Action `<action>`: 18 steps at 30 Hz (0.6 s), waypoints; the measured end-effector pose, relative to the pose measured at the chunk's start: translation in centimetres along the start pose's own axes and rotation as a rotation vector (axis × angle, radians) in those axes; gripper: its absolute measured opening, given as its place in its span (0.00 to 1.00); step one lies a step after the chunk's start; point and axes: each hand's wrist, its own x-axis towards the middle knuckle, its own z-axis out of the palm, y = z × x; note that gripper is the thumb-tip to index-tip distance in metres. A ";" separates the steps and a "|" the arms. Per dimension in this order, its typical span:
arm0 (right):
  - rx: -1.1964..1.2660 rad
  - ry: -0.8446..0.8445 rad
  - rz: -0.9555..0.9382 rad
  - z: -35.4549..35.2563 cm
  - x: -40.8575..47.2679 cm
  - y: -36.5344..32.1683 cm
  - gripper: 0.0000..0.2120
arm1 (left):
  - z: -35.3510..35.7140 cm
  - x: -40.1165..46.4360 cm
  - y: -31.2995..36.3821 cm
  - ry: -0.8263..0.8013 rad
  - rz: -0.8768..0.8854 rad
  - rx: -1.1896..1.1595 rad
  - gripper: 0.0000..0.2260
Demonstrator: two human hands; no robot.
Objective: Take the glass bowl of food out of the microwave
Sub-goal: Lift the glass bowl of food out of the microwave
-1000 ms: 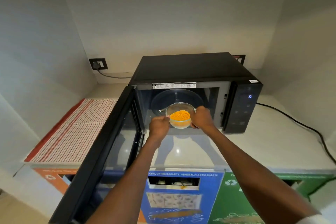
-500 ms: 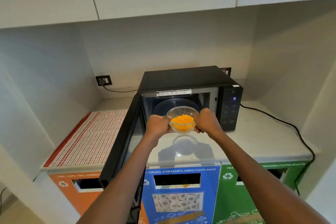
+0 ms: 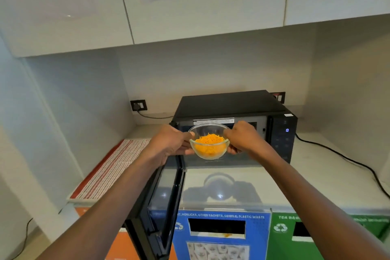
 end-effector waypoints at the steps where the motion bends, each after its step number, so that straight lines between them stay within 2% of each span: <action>1: 0.005 -0.017 -0.018 -0.2 0.1 -0.5 0.21 | -0.4 -0.2 0.4 0.014 0.005 0.007 0.06; 9: 0.048 -0.124 -0.131 -0.2 1.4 -4.9 0.19 | -3.6 -0.3 2.5 0.146 0.015 0.004 0.05; 18: 0.084 -0.254 -0.173 5.6 4.7 -11.2 0.16 | -10.6 1.3 1.7 0.324 0.017 -0.006 0.04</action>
